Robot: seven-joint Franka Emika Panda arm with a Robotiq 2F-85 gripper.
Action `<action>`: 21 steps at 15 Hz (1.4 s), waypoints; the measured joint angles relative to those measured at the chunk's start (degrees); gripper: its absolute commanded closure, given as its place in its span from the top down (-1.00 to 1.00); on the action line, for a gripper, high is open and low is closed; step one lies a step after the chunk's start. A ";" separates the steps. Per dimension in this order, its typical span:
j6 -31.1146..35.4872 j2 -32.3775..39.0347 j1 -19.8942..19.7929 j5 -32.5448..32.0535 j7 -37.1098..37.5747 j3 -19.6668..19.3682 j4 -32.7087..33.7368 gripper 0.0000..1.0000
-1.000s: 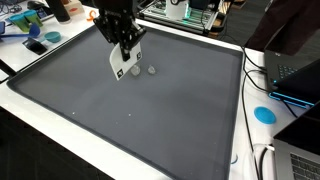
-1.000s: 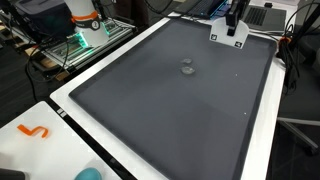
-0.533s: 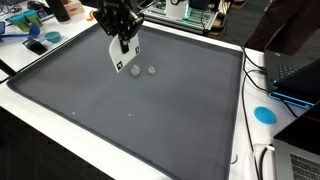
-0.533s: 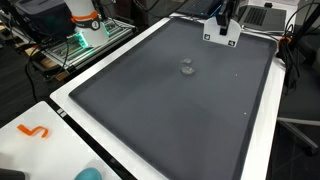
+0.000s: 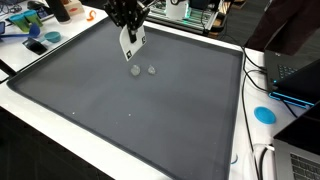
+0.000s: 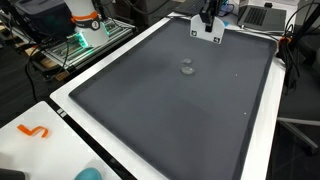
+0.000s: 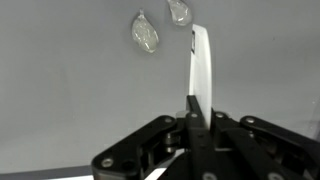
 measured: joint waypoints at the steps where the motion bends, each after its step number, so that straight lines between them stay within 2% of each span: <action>1: -0.20 -0.79 -0.14 0.17 -0.34 0.00 -1.08 -0.98; 13: -0.59 -9.09 -1.17 0.61 0.25 -0.47 -11.34 -0.98; 21: -1.64 -13.69 -1.37 0.26 10.25 -1.01 -13.78 -0.98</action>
